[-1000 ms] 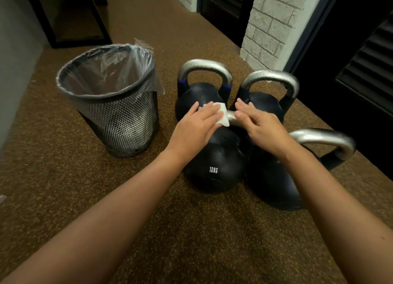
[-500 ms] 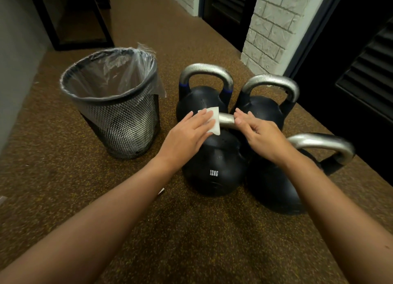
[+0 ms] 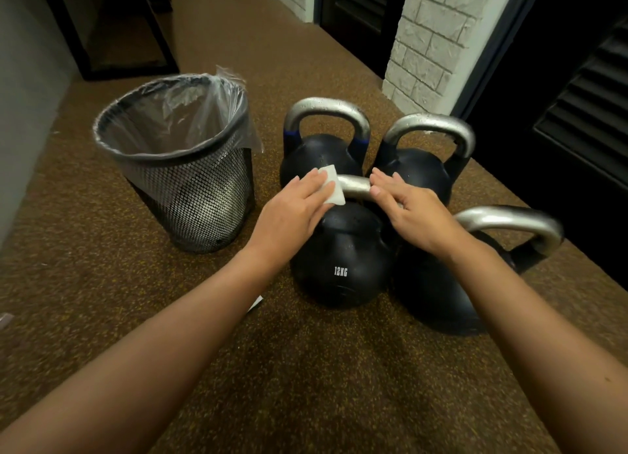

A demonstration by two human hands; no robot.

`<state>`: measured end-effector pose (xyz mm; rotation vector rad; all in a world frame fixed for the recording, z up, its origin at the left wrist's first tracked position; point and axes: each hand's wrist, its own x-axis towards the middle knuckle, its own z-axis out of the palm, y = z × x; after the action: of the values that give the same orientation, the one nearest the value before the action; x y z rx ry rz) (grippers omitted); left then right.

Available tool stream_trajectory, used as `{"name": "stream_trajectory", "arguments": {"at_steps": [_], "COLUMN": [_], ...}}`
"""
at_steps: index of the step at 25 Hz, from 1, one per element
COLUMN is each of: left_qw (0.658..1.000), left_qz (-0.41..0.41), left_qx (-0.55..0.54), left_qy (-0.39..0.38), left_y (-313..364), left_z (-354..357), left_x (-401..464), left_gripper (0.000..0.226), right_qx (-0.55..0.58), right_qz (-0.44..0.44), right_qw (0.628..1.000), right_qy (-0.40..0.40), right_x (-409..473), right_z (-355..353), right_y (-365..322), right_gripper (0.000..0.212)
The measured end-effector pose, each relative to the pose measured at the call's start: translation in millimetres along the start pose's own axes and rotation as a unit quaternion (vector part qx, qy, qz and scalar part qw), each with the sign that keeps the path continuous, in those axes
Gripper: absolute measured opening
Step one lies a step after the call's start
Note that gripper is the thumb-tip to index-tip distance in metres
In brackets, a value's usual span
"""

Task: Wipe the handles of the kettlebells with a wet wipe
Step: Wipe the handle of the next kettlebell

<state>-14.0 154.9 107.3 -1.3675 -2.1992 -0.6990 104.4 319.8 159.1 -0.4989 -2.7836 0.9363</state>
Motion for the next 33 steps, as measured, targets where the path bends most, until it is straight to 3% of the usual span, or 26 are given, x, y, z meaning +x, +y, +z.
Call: {"name": "stream_trajectory", "arguments": {"at_steps": [5,11,17,22,26,28,30,33], "left_qw": [0.999,1.0,0.997,0.997,0.991,0.98,0.976,0.97], "left_qz": [0.034,0.0,-0.081,0.011,-0.084,-0.078,-0.066,-0.114], "left_qx": [0.03,-0.022,0.016,0.082,-0.089,-0.17,-0.191,-0.182], "left_qy": [-0.003,-0.007,-0.009,0.004,-0.055,-0.069,-0.084,-0.112], "left_y": [7,15,22,28,12,2,-5,-11], "left_z": [7,7,4,8,-7,-13,-17,-20], "left_x": [3,6,15,12,44,47,46,55], "left_gripper": [0.038,0.039,0.042,0.035,0.025,0.028,0.029,0.035], "right_qx": [0.005,-0.005,-0.022,-0.028,-0.031,-0.021,-0.018,-0.021], "right_qz": [-0.001,0.002,-0.009,-0.016,-0.016,-0.018,-0.02,-0.021], "right_qw": [1.0,1.0,1.0,0.999,0.999,1.0,1.0,0.999], "right_qy": [-0.001,-0.005,-0.005,-0.01,-0.012,-0.012,-0.01,-0.012], "right_x": [0,-1,-1,-2,-2,-2,-2,-2], "right_z": [0,-1,1,2,0,0,1,0], "right_y": [-1,-3,-3,-2,-1,0,1,0], "right_gripper": [0.044,0.044,0.044,0.045,0.045,0.045,0.046,0.046]}}
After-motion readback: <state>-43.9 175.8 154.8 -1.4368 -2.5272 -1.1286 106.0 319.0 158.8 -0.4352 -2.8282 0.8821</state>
